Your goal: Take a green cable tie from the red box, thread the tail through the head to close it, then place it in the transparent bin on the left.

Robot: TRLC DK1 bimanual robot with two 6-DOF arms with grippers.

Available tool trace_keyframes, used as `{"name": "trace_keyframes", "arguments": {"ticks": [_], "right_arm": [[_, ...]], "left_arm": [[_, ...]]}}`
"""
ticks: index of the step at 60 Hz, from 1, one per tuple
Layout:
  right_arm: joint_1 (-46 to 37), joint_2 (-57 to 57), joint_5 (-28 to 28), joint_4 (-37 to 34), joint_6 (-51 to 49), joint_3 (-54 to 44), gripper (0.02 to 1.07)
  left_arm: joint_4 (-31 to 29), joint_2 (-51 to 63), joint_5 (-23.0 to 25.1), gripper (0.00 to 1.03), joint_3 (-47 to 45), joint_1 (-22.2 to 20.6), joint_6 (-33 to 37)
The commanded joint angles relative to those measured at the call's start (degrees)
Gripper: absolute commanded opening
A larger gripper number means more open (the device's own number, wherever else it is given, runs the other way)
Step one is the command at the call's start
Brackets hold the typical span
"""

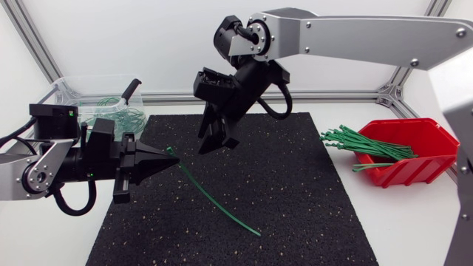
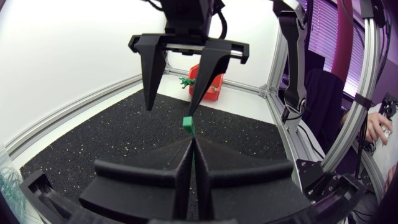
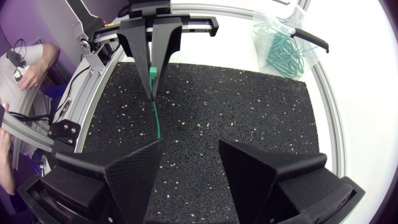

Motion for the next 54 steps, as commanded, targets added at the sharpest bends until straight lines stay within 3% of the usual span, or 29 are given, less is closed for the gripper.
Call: {"name": "trace_keyframes", "arguments": {"ticks": [1, 11, 22, 36, 54], "right_arm": [[1.00, -4.26, 0.71, 1.09, 2.71, -4.62, 0.71], [1.61, -12.17, 0.98, 2.67, 8.07, -10.07, 0.71], [1.96, -19.99, 0.80, 2.41, 14.49, -14.64, 0.71], [1.26, -27.46, -1.57, 1.61, 22.31, -18.68, 0.70], [1.00, -32.47, -5.53, 5.92, 32.33, -26.76, 0.70]], "left_arm": [[-2.37, -2.95, -0.84, 0.03, 2.13, -1.15, 2.01], [-12.30, -11.22, -2.15, 0.03, 6.61, -3.44, 0.78], [-17.57, -13.94, -3.30, 0.03, 12.23, -7.92, -3.79], [-17.31, -11.22, -4.09, 0.03, 14.34, -13.46, -11.62], [-17.57, -10.25, -2.07, 0.03, 15.92, -15.92, -21.64]]}}
